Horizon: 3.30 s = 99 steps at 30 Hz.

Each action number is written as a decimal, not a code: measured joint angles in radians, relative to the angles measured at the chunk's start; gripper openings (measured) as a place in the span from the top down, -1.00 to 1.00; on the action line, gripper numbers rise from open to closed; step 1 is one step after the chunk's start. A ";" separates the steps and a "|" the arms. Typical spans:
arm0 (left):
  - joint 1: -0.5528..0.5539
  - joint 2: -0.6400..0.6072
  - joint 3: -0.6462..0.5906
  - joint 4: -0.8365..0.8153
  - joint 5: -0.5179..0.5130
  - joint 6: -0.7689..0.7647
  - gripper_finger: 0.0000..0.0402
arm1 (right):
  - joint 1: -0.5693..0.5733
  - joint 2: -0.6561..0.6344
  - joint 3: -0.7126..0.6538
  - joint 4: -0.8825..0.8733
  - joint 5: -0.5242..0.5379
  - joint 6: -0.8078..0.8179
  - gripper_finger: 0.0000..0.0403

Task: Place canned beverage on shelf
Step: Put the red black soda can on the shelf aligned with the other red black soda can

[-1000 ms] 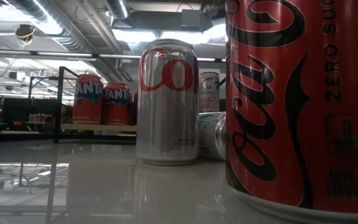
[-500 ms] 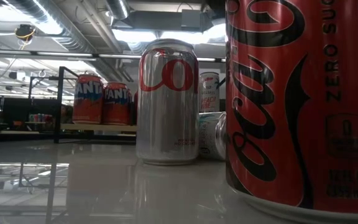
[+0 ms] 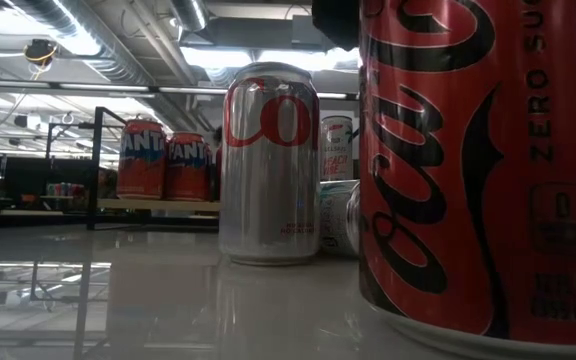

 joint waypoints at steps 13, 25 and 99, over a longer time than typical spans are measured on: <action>-0.001 0.000 0.000 0.002 -0.004 -0.002 -0.66 | 0.000 0.000 0.000 -0.001 -0.001 0.000 -0.85; -0.001 0.000 0.000 0.012 -0.004 -0.009 -0.66 | 0.000 0.000 0.000 -0.001 -0.001 0.000 -0.85; 0.459 -0.477 -0.021 -0.444 -0.210 -0.106 -0.38 | 0.000 -0.353 0.001 -0.103 0.156 -0.134 -0.85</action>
